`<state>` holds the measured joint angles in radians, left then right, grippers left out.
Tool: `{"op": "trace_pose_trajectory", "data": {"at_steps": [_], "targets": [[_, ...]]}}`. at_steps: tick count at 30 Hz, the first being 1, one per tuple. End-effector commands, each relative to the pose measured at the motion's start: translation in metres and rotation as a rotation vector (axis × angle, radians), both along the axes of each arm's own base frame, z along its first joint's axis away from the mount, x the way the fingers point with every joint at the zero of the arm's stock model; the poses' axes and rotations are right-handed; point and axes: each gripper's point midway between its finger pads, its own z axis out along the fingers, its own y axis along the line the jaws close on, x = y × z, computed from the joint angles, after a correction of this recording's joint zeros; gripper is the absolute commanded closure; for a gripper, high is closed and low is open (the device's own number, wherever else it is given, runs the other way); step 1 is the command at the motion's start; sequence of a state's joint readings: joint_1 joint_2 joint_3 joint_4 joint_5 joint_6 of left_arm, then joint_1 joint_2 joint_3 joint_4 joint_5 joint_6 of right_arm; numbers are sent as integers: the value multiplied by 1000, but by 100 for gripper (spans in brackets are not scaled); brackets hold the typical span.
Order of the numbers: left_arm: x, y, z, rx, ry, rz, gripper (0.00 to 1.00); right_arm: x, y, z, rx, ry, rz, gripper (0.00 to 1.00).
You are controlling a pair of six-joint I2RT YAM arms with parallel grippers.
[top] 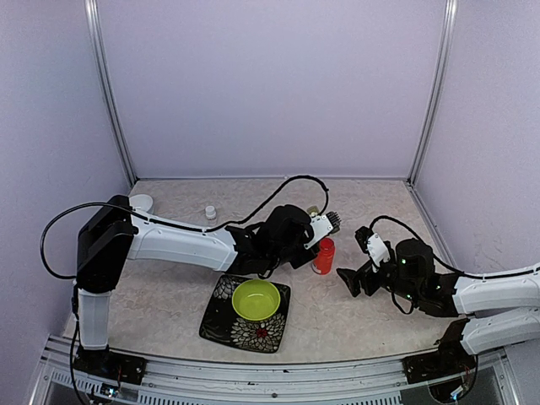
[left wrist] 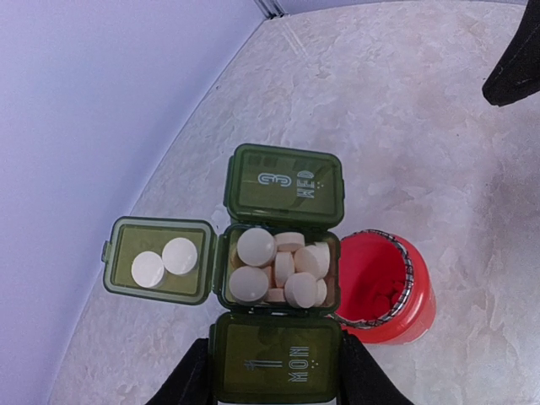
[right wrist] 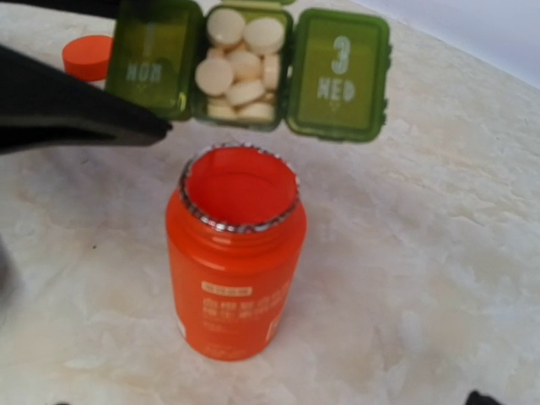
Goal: Sort the pills into containers
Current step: Pour the pill into the compartment of the pill container.
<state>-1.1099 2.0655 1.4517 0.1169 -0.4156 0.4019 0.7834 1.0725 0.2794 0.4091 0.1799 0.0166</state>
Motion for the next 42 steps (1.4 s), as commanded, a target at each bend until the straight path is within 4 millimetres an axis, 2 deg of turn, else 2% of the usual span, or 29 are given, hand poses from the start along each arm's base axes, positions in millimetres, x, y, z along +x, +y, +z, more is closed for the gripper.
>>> {"op": "trace_pose_trajectory", "data": {"at_steps": [1,34,42], "targets": [[0,-2,21,-38,-50,6,66,4,2,13,27,-19,-3,0],[-2,-2,-6,77,-114,16,66,4,3,12,27,-17,-1,0],[3,-3,-4,43,-73,33,67,4,3,13,26,-19,-1,0]]}}
